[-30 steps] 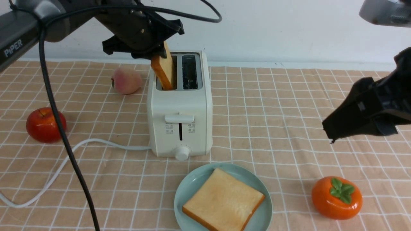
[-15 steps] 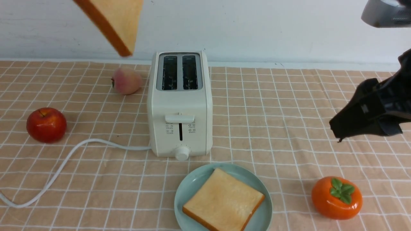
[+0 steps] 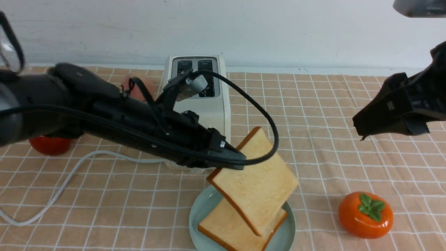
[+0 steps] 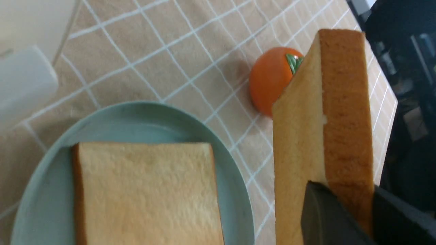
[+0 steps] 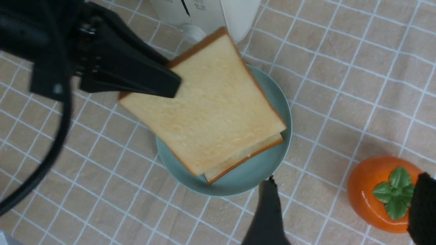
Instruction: Take toasted bread from bread machine on light coffee tablecloth place on plate.
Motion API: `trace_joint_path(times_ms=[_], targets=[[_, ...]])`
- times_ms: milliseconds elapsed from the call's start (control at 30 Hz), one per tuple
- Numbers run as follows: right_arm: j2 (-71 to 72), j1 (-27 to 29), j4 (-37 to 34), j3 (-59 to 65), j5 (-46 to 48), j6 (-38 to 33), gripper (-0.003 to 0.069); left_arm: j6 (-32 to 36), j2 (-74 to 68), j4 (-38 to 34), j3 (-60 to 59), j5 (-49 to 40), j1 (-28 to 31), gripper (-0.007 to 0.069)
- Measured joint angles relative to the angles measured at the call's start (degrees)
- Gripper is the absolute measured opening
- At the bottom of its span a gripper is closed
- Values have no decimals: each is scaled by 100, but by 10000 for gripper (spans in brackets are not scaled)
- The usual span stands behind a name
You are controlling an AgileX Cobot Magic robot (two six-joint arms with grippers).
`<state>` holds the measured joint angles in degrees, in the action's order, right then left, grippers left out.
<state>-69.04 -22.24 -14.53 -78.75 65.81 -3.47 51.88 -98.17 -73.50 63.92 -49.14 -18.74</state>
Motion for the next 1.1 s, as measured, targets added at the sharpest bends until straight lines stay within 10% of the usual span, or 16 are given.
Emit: trace_joint_path(times_ms=[300,733,967,1100], targets=[[0,0,-20,0,199,0,514,-686,-660,166,-15,771,-44,135],[0,0,177,0,-51,0,452,-4146,518,4448,349,459,-44,652],[0,0,935,0,-148,190,240,-6481,1685,6842,718,-702,-44,595],[49,2,1938,56,19,1098,15,-7344,2635,7524,443,-1345,-44,390]])
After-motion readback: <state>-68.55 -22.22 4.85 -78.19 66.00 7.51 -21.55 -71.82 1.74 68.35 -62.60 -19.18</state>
